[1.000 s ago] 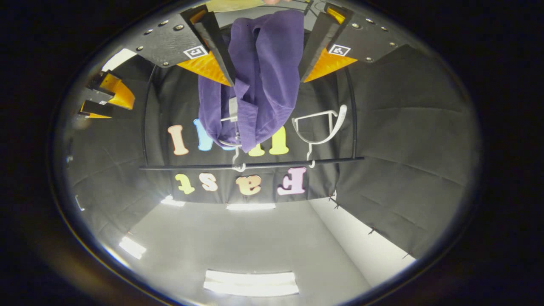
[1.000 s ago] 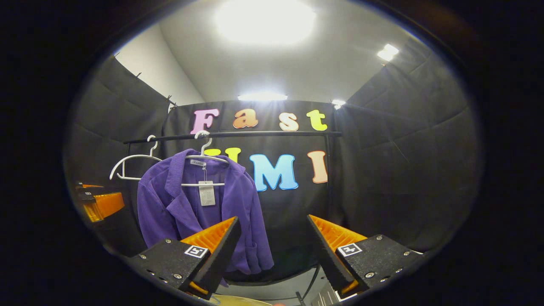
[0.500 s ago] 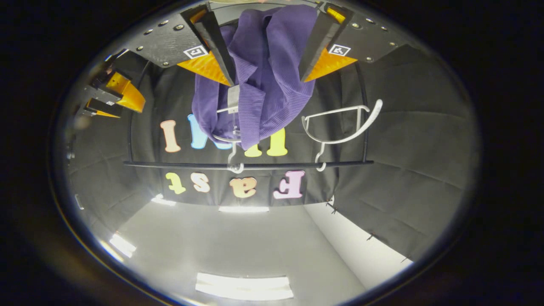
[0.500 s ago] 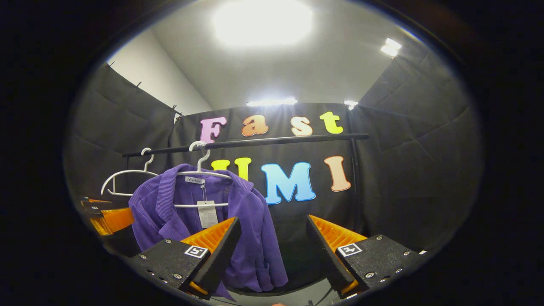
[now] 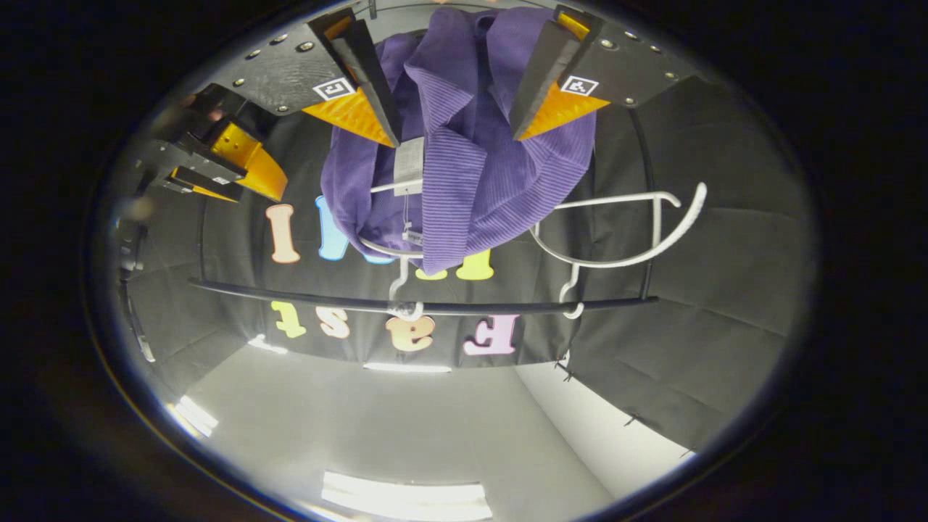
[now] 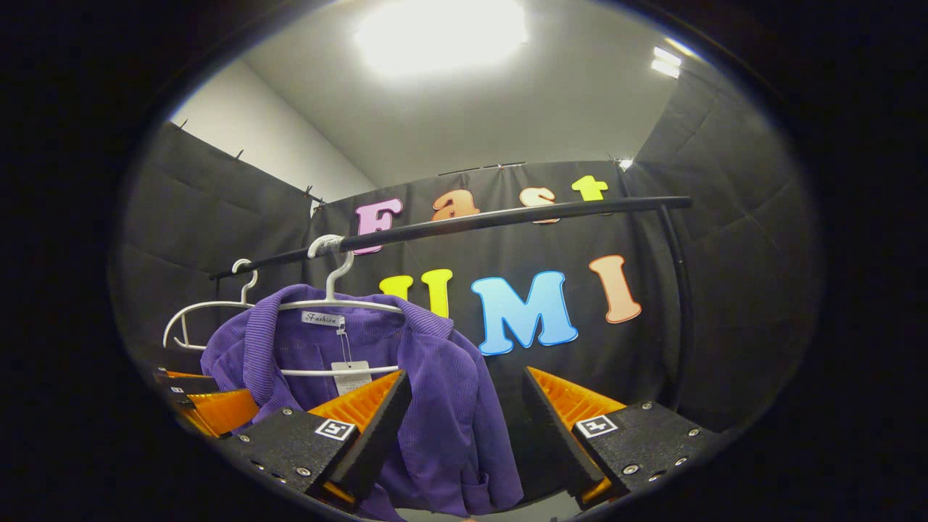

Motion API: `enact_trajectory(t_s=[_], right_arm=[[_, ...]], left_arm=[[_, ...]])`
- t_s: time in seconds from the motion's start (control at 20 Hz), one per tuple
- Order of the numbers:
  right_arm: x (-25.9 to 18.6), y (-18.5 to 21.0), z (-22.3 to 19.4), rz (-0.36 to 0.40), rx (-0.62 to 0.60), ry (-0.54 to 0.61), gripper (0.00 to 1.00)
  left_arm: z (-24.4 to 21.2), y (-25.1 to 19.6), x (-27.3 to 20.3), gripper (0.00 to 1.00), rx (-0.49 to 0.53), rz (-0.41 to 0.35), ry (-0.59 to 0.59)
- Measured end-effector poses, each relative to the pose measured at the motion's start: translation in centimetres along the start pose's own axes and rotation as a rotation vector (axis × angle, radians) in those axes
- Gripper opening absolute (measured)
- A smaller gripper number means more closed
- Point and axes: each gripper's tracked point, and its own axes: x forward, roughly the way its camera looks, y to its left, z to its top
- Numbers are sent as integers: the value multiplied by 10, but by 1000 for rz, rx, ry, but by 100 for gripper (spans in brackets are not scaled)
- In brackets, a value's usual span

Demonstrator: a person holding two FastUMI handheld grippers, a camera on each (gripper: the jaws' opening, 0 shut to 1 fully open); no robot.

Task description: Grasp the clothes on the hanger with both hands and then place them into the laundry hamper below.

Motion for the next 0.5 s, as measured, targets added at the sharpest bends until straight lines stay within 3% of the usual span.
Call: enact_trajectory(t_s=[0.5], right_arm=[[63, 31, -33, 136, 68, 29, 94]], left_arm=[[-32, 4, 46, 87, 13, 105, 15]])
